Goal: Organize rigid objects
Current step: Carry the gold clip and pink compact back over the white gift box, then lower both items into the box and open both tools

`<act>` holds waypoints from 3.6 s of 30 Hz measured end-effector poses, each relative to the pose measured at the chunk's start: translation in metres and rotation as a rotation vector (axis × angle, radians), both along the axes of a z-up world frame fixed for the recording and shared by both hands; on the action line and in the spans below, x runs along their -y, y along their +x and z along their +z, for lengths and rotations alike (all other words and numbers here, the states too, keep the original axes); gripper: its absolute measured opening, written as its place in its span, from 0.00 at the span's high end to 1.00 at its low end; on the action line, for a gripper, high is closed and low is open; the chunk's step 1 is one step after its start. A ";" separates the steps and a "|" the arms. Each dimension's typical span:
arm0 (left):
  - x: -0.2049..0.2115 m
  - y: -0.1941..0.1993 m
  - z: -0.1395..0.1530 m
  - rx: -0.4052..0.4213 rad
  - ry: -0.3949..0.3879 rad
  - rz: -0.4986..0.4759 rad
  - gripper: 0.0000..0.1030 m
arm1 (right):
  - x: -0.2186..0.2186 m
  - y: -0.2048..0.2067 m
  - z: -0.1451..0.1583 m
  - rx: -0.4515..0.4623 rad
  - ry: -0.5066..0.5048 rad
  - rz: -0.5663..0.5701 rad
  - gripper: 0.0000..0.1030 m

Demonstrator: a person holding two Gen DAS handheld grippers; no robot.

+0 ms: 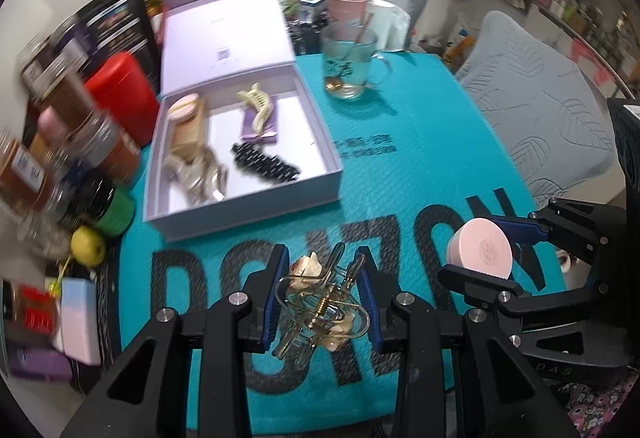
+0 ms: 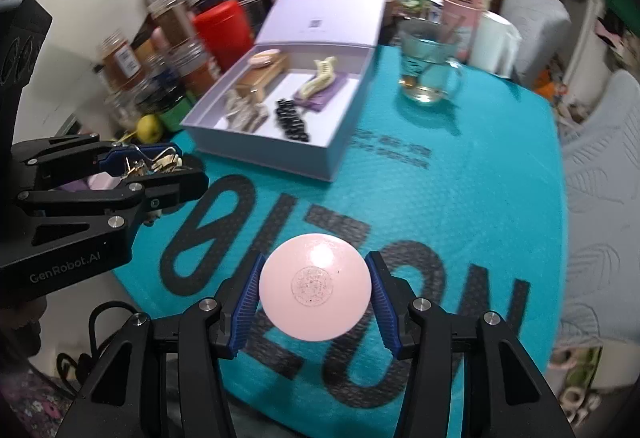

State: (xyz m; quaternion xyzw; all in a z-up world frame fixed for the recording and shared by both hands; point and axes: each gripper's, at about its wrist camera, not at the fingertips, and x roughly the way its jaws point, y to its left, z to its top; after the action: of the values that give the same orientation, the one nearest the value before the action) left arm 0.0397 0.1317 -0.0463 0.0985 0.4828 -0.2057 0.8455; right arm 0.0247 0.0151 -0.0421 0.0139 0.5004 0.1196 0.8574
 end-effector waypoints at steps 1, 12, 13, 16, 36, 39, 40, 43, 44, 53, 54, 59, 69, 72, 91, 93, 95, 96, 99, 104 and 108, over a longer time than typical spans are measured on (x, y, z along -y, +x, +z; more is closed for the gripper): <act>-0.004 -0.001 -0.001 -0.002 0.000 0.013 0.68 | -0.004 0.000 0.000 0.000 0.001 0.009 0.51; -0.046 -0.003 0.001 0.001 -0.003 0.084 0.68 | -0.048 0.007 -0.002 -0.001 0.017 0.097 0.51; -0.048 -0.001 0.000 0.003 -0.001 0.078 0.68 | -0.051 0.009 -0.002 0.000 0.016 0.098 0.51; -0.054 0.005 0.000 0.003 -0.002 0.068 0.68 | -0.060 0.014 -0.003 0.000 0.014 0.088 0.51; -0.087 0.078 -0.019 -0.051 -0.012 -0.045 0.68 | -0.094 0.068 -0.017 -0.029 0.022 -0.055 0.51; -0.086 0.091 -0.020 -0.054 -0.014 -0.058 0.68 | -0.093 0.079 -0.017 -0.031 0.021 -0.070 0.51; -0.086 0.096 -0.021 -0.055 -0.016 -0.062 0.68 | -0.093 0.081 -0.017 -0.031 0.021 -0.074 0.51; -0.083 0.111 -0.021 -0.056 -0.020 -0.074 0.68 | -0.091 0.093 -0.016 -0.029 0.018 -0.087 0.51; -0.082 0.116 -0.021 -0.057 -0.021 -0.077 0.68 | -0.089 0.097 -0.015 -0.027 0.015 -0.091 0.51; -0.074 0.157 -0.020 -0.055 -0.021 -0.115 0.68 | -0.078 0.133 -0.011 -0.014 0.009 -0.131 0.51; -0.073 0.161 -0.019 -0.054 -0.021 -0.117 0.68 | -0.077 0.137 -0.011 -0.012 0.010 -0.135 0.51; -0.069 0.183 -0.015 -0.048 -0.049 -0.124 0.68 | -0.074 0.153 -0.008 0.001 0.005 -0.136 0.51; -0.056 0.211 -0.009 0.000 -0.066 -0.139 0.68 | -0.059 0.182 0.000 0.047 -0.007 -0.161 0.51; -0.051 0.219 -0.007 0.015 -0.071 -0.141 0.68 | -0.054 0.190 0.001 0.060 -0.015 -0.167 0.51; -0.040 0.272 -0.030 -0.012 -0.053 -0.071 0.68 | -0.036 0.237 -0.013 0.084 -0.012 -0.170 0.51; -0.039 0.277 -0.034 -0.015 -0.047 -0.065 0.68 | -0.035 0.242 -0.016 0.086 -0.012 -0.166 0.51; -0.038 0.281 -0.037 -0.014 -0.037 -0.059 0.68 | -0.034 0.247 -0.019 0.087 -0.011 -0.163 0.51; -0.037 0.283 -0.039 -0.015 -0.031 -0.057 0.68 | -0.034 0.250 -0.021 0.087 -0.010 -0.165 0.51; -0.036 0.289 -0.045 -0.020 -0.014 -0.044 0.68 | -0.032 0.257 -0.026 0.086 -0.004 -0.172 0.51; -0.033 0.299 -0.055 -0.032 -0.013 -0.038 0.68 | -0.028 0.269 -0.036 0.080 -0.003 -0.183 0.51; -0.031 0.302 -0.060 -0.017 -0.021 -0.059 0.68 | -0.027 0.277 -0.043 0.081 -0.006 -0.179 0.51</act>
State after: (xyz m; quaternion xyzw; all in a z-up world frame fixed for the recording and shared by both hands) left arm 0.3417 0.1630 -0.1062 0.1019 0.4849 -0.2363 0.8358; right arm 0.3016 0.0424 -0.0850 0.0513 0.4624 0.0414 0.8842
